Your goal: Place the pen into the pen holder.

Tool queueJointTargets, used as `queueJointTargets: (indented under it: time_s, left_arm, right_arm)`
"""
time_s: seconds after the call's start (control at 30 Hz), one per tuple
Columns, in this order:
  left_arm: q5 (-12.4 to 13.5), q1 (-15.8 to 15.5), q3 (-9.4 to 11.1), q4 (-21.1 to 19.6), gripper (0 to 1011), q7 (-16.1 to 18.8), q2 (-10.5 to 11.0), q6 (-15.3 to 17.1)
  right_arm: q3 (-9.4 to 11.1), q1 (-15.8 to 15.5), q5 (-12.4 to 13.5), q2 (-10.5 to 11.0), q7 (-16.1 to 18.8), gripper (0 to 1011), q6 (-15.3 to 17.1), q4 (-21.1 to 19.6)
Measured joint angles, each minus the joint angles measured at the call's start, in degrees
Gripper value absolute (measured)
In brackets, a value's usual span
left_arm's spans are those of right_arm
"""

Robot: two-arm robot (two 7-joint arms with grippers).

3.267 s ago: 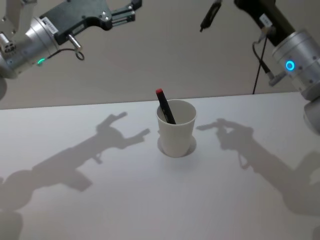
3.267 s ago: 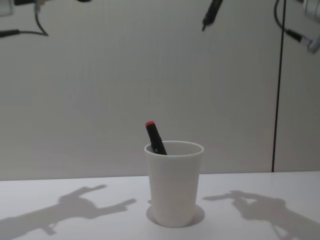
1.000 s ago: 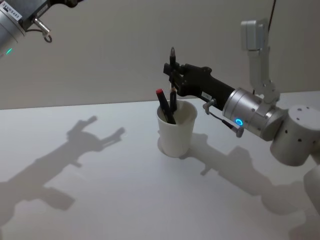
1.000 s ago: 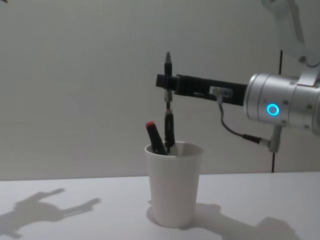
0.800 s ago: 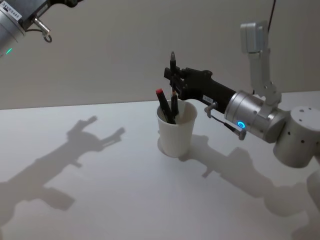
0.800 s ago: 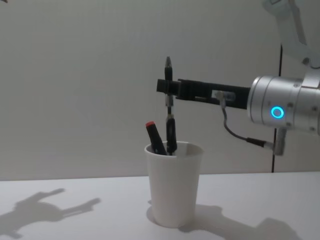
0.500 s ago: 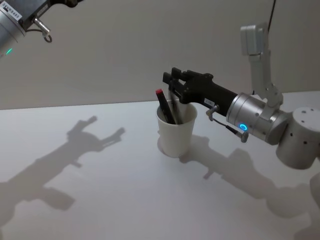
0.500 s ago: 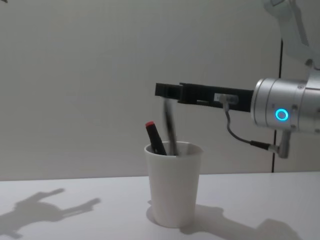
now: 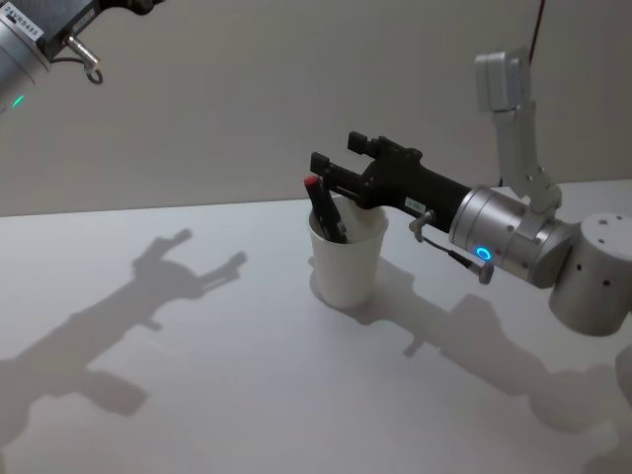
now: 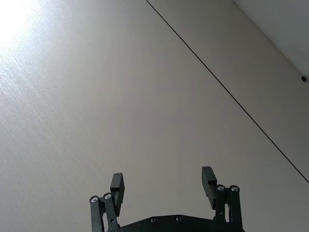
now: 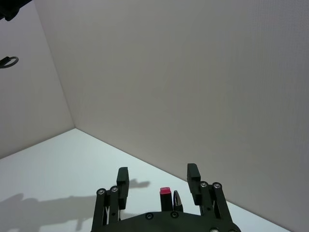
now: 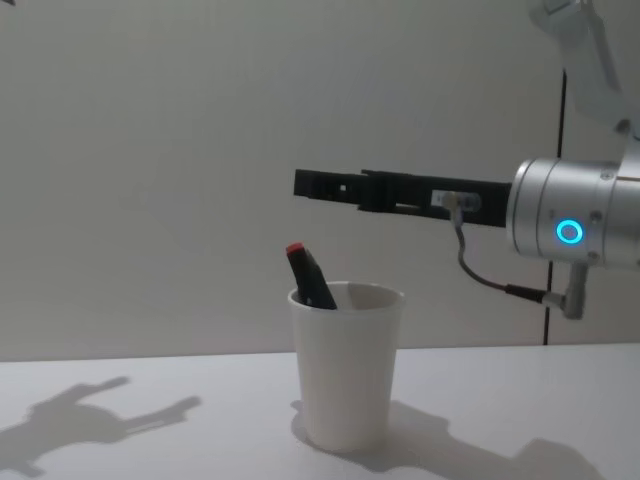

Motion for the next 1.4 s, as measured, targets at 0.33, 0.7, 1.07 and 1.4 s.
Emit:
queueJointTargets:
  time_s: [0.33, 0.7, 1.07, 1.4]
  left_arm:
    - [0.00, 0.00, 0.00, 0.00, 1001, 0.00, 0.00, 0.00]
    - [0.00, 0.00, 0.00, 0.00, 1001, 0.00, 0.00, 0.00]
    - [0.00, 0.00, 0.00, 0.00, 1001, 0.00, 0.00, 0.00]
    - [-0.17, 0.87, 1.09, -0.16, 1001, 1.57, -0.10, 0.60]
  right_arm:
    - [0.70, -0.38, 0.06, 0.94, -1.07, 1001, -0.58, -2.25]
    - [3.04, -2.56, 0.17, 4.36, -5.82, 1001, -0.87, -8.39]
    - [6.07, -5.93, -0.48, 8.98, -12.57, 1001, -0.12, -14.91]
    - [8.84, -8.73, -1.07, 12.96, -18.07, 1001, 0.59, -19.41]
